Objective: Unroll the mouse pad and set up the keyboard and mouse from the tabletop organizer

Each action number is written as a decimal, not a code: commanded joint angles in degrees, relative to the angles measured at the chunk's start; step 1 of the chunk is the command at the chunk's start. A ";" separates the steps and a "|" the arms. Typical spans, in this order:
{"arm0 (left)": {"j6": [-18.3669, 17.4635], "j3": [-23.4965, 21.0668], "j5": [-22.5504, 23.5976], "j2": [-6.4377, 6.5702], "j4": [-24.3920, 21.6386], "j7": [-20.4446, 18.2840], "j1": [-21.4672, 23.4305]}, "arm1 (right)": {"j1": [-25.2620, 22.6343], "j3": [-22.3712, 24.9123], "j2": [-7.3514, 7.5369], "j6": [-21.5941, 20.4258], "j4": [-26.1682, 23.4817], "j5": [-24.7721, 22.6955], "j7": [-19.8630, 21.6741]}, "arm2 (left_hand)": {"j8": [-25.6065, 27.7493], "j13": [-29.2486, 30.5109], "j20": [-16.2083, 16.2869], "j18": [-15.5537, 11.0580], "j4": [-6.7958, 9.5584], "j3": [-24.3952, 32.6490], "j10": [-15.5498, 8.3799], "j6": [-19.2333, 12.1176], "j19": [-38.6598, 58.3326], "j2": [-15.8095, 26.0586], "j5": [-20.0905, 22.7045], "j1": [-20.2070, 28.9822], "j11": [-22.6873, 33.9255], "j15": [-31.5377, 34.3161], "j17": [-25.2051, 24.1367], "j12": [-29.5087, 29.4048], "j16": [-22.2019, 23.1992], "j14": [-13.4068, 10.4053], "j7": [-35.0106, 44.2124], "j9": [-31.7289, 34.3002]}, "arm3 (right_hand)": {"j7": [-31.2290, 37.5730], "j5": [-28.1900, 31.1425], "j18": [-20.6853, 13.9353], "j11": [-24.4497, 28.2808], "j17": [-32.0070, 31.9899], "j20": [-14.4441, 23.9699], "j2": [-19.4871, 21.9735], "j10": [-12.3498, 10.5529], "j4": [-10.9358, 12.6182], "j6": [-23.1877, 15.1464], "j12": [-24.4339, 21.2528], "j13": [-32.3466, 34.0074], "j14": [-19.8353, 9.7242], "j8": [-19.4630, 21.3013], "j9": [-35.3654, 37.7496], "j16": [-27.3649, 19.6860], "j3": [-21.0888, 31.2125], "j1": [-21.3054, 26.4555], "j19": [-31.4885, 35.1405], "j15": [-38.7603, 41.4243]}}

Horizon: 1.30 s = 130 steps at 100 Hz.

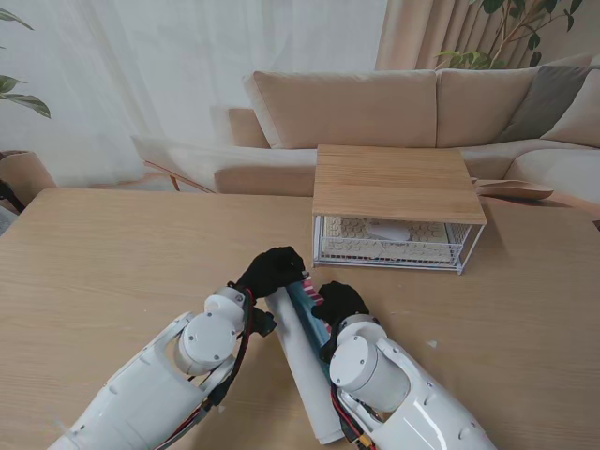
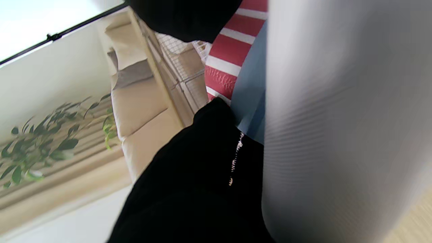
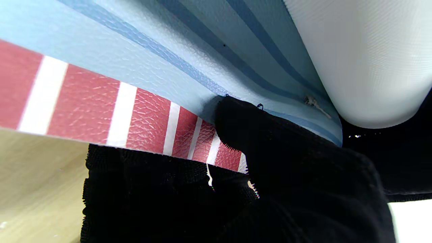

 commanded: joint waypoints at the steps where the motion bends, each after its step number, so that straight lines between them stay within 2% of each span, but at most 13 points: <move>1: -0.94 1.22 1.12 -1.60 2.32 0.61 -0.34 | -0.13 0.01 -0.93 0.70 0.91 0.51 0.13 | -0.25 -0.85 -0.59 -2.61 0.93 2.27 -2.05 -5.46 0.03 1.42 0.16 2.83 1.41 1.90 0.32 -0.41 -0.10 -1.49 2.29 -0.25 | 3.56 0.54 -0.18 2.21 0.08 1.81 0.01 4.06 -0.97 -0.37 0.89 2.57 0.92 2.08 0.97 0.73 3.03 2.57 3.64 1.95; 17: -3.27 4.51 3.40 -3.77 9.22 5.77 -2.15 | 0.09 -0.08 -2.13 4.44 2.53 0.05 -2.27 | -3.76 -3.34 -0.83 -2.96 0.82 3.35 -1.69 -5.39 -0.73 0.66 0.67 1.97 -1.10 -0.47 -2.06 -2.53 -1.90 -0.26 0.66 -1.31 | 3.57 0.50 -0.01 2.35 0.45 1.85 -0.01 4.32 -0.99 -0.06 1.02 2.87 1.02 2.39 0.98 0.77 3.16 2.64 4.02 2.20; 26: -4.98 6.37 6.58 -4.84 13.16 9.26 -3.40 | 0.29 -0.18 -2.56 6.25 3.48 -0.80 -3.15 | -9.35 -7.84 -1.70 -4.14 -0.40 10.61 -2.97 -6.08 -2.24 -3.52 -0.34 -3.83 -5.78 -3.82 -5.31 -5.69 -6.49 0.12 -2.21 -4.87 | 3.53 0.50 0.10 2.45 0.66 1.89 0.08 4.40 -1.00 0.06 1.10 3.02 1.02 2.51 0.96 0.80 3.36 2.63 4.30 2.39; 34: -6.45 7.79 10.02 -5.13 15.44 11.36 -4.12 | 0.51 -0.28 -2.93 7.93 4.36 -1.45 -3.73 | -12.95 -16.87 -3.80 -5.54 -1.69 17.68 -4.31 -11.26 -5.29 -7.19 -1.88 -9.78 -2.68 -9.06 -11.83 -21.12 -12.56 -1.76 -8.11 -18.42 | 3.49 0.25 0.12 2.69 0.75 2.00 0.23 4.59 -1.02 0.24 1.27 3.02 1.07 2.74 0.67 0.89 3.46 2.65 4.81 2.76; 40: -7.41 8.68 13.66 -4.91 16.50 12.97 -4.48 | 0.67 -0.31 -3.17 9.07 4.95 -1.87 -4.09 | -12.22 -24.27 -5.87 -7.70 -1.34 23.83 -6.29 -13.65 -7.96 -6.80 -4.24 -15.43 -4.52 -12.91 -16.66 -26.63 -16.66 -4.70 -13.53 -26.60 | 3.44 0.13 0.25 2.77 0.91 2.07 0.39 4.71 -1.01 0.31 1.30 3.06 1.07 2.86 0.56 0.92 3.52 2.68 5.12 2.93; 42: -7.79 8.90 14.89 -4.79 16.75 13.57 -4.53 | 0.71 -0.31 -3.22 9.36 5.11 -2.05 -4.17 | -12.00 -26.29 -6.43 -8.28 -0.98 25.15 -6.89 -13.90 -8.67 -6.47 -5.06 -16.89 -5.02 -13.71 -17.97 -27.47 -17.52 -5.47 -14.51 -28.58 | 3.44 0.11 0.25 2.81 0.94 2.08 0.47 4.74 -1.02 0.31 1.32 3.10 1.06 2.89 0.53 0.92 3.50 2.67 5.19 2.98; 47: -9.01 9.10 17.28 -4.34 16.92 14.43 -4.42 | 0.80 -0.33 -3.27 9.92 5.47 -2.60 -4.36 | -11.13 -32.34 -10.41 -9.18 1.75 28.15 -8.44 -13.78 -15.68 -5.04 -8.25 -20.39 -6.35 -15.84 -18.04 -29.85 -19.91 -7.67 -16.67 -34.25 | 3.44 -0.02 0.35 2.92 1.18 2.15 0.53 4.84 -1.03 0.47 1.36 3.27 1.07 3.02 0.48 0.93 3.44 2.74 5.49 3.12; 50: -9.66 8.94 18.31 -3.88 16.56 14.49 -4.10 | 0.83 -0.32 -3.28 10.22 5.62 -2.92 -4.44 | -10.71 -35.22 -13.10 -9.48 1.88 28.15 -9.14 -13.81 -20.74 -4.77 -9.74 -20.99 -6.61 -16.52 -17.76 -30.66 -21.04 -8.76 -17.27 -36.90 | 3.46 -0.04 0.37 2.99 1.23 2.15 0.54 4.76 -1.03 0.50 1.38 3.30 1.01 3.09 0.49 0.92 3.39 2.69 5.57 3.14; 59: -11.65 7.81 20.82 -2.40 14.62 14.37 -2.10 | 0.88 -0.20 -3.40 10.90 6.05 -3.66 -4.90 | -10.31 -37.47 -15.22 -9.95 1.46 26.51 -9.87 -12.37 -24.88 -2.99 -8.91 -20.36 -5.43 -15.98 -17.51 -30.63 -21.56 -9.76 -17.33 -38.23 | 3.45 -0.05 0.39 3.04 1.77 2.11 0.46 4.74 -0.99 0.65 1.31 3.72 0.82 3.24 0.59 0.83 3.41 2.69 5.80 3.18; 67: -13.98 6.87 23.30 -0.78 13.01 13.17 -0.55 | 0.91 -0.04 -3.68 11.22 6.56 -3.98 -5.77 | -10.67 -35.58 -14.61 -10.10 0.51 25.54 -10.01 -10.48 -23.73 -2.86 -8.14 -19.61 -4.52 -14.99 -17.35 -30.33 -21.45 -9.61 -17.60 -35.26 | 3.42 -0.05 0.37 3.12 1.98 2.04 0.48 4.66 -0.97 0.65 1.29 3.87 0.74 3.28 0.59 0.78 3.44 2.61 5.85 3.18; 78: -16.48 5.76 24.45 0.97 11.46 9.68 1.04 | 0.85 0.16 -3.89 11.42 7.03 -4.54 -6.73 | -12.06 -31.62 -12.33 -9.85 -2.60 22.14 -10.35 -8.73 -19.18 -3.87 -4.36 -16.58 -4.07 -13.87 -17.75 -29.88 -21.82 -9.59 -16.75 -30.14 | 3.40 -0.18 0.38 3.20 2.08 1.97 0.71 4.50 -0.92 0.53 1.27 3.91 0.49 3.37 0.45 0.74 3.51 2.51 5.90 3.20; 102: -21.31 6.38 26.57 3.88 12.08 1.98 0.83 | 0.59 1.06 -3.98 10.98 7.00 -4.71 -7.80 | -13.30 -29.22 -11.19 -10.25 -2.73 20.32 -11.84 -9.62 -16.73 -3.59 -2.65 -16.04 -4.94 -14.03 -17.81 -30.14 -22.86 -10.80 -17.18 -27.60 | 3.34 -0.40 0.26 3.60 2.63 1.81 1.11 4.63 -0.94 0.57 1.34 4.20 0.12 3.60 0.16 0.78 3.35 2.47 6.22 3.56; 130: -24.87 6.48 30.77 6.02 13.50 -1.37 -0.81 | -0.41 2.61 -2.77 10.62 4.97 -6.28 -6.57 | -13.43 -30.19 -11.14 -10.47 -2.68 21.27 -12.81 -10.34 -16.57 -3.03 -3.32 -17.53 -5.68 -14.63 -17.95 -30.36 -23.72 -11.94 -17.98 -29.06 | 3.50 -0.91 0.45 4.44 2.69 1.93 1.67 5.22 -0.72 0.78 1.79 4.36 0.01 4.22 -0.25 1.29 3.52 2.55 6.89 4.81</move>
